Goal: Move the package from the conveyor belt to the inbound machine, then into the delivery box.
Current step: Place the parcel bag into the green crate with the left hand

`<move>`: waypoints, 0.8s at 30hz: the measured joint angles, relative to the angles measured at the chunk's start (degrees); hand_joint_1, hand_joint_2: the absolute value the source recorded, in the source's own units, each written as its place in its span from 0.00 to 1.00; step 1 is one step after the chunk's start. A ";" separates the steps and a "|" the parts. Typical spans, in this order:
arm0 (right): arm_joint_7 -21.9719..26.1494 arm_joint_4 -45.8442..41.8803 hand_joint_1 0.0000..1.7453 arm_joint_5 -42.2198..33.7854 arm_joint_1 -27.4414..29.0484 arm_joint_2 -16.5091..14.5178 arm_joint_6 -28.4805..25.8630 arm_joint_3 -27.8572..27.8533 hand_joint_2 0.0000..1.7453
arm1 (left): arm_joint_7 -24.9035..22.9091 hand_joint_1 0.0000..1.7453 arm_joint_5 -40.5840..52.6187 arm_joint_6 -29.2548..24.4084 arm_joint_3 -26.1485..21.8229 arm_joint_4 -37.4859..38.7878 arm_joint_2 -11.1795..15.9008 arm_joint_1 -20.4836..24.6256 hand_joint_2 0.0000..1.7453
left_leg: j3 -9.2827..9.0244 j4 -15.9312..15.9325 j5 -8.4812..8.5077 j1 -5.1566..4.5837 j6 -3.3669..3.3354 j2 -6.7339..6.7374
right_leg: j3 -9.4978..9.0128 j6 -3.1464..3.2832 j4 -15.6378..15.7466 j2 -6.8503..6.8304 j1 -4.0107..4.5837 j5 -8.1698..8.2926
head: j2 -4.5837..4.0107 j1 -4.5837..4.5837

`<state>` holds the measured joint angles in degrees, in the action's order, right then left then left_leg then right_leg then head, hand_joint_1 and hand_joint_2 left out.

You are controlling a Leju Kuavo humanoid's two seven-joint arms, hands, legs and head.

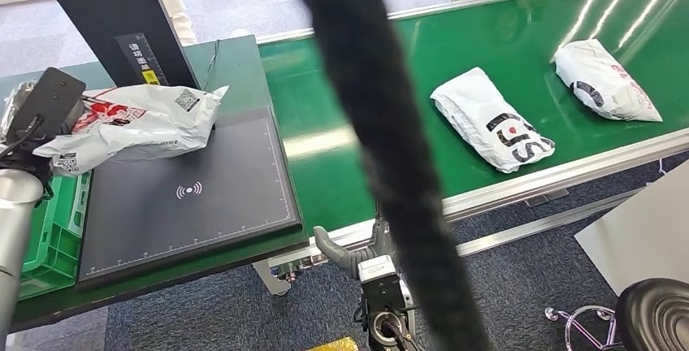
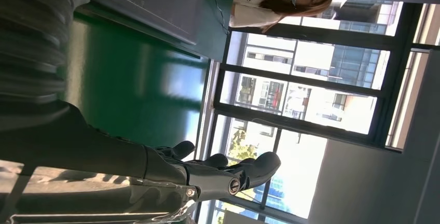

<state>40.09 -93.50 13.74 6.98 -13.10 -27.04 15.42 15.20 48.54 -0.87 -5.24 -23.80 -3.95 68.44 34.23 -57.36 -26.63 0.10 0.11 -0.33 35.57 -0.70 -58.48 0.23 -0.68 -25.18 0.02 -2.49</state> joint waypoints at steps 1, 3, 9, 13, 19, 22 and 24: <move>0.00 0.00 0.00 0.02 0.00 -0.08 0.03 -0.04 1.00 | 0.21 1.00 -0.11 0.01 -0.16 -0.14 0.57 -0.27 1.00 | 0.00 0.00 0.00 0.00 0.00 0.01 | 0.00 0.00 0.00 0.01 0.00 0.00 | 0.00 0.00; 0.00 0.00 0.00 0.03 0.01 -0.20 0.04 -0.09 1.00 | 0.71 1.00 -0.51 0.03 -0.59 -0.50 1.86 -0.82 1.00 | 0.00 0.00 0.00 0.00 0.00 0.02 | 0.01 0.00 -0.01 0.03 0.00 0.00 | 0.00 0.00; 0.00 0.00 0.00 -0.28 0.52 -0.23 0.10 -0.33 1.00 | 2.19 1.00 -1.40 0.26 -1.65 -1.33 5.48 -1.98 1.00 | 0.02 0.00 0.00 0.01 0.00 0.01 | 0.04 0.01 -0.02 0.03 0.01 -0.01 | 0.00 0.00; 0.00 0.00 0.00 -0.33 0.91 -0.23 -0.10 -0.30 1.00 | 2.31 1.00 -1.81 0.79 -2.08 -2.18 7.93 -2.05 1.00 | 0.04 0.00 0.00 0.03 0.00 0.02 | 0.06 0.01 -0.02 0.05 0.00 -0.01 | 0.00 0.00; 0.00 0.00 0.00 -0.98 1.12 -0.23 -0.98 -0.15 1.00 | 2.53 1.00 -2.16 2.29 -2.75 -3.94 12.29 -1.99 1.00 | 0.05 0.00 0.00 0.03 0.01 0.05 | 0.10 0.01 -0.04 0.10 0.02 -0.01 | 0.00 -0.01; 0.00 -0.03 0.00 -1.65 1.42 -0.22 -1.80 -0.06 1.00 | 3.57 1.00 -2.83 4.08 -3.12 -4.71 15.23 -2.03 1.00 | 0.05 0.01 -0.01 0.03 0.02 0.11 | 0.16 0.02 -0.08 0.21 0.03 -0.01 | 0.00 0.00; 0.00 -0.09 0.00 -1.99 1.68 -0.21 -2.22 -0.01 1.00 | 4.20 1.00 -3.15 4.95 -3.32 -5.08 17.16 -2.18 1.00 | 0.06 0.01 -0.02 0.03 0.04 0.20 | 0.19 0.03 -0.09 0.24 0.04 -0.02 | 0.00 0.00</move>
<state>40.09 -93.59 11.75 8.66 -13.31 -29.25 15.41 19.40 45.39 4.08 -8.56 -28.88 13.21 66.26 34.29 -57.34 -26.65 0.12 0.15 -0.13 35.76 -0.67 -58.57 0.47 -0.64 -25.20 0.02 -2.49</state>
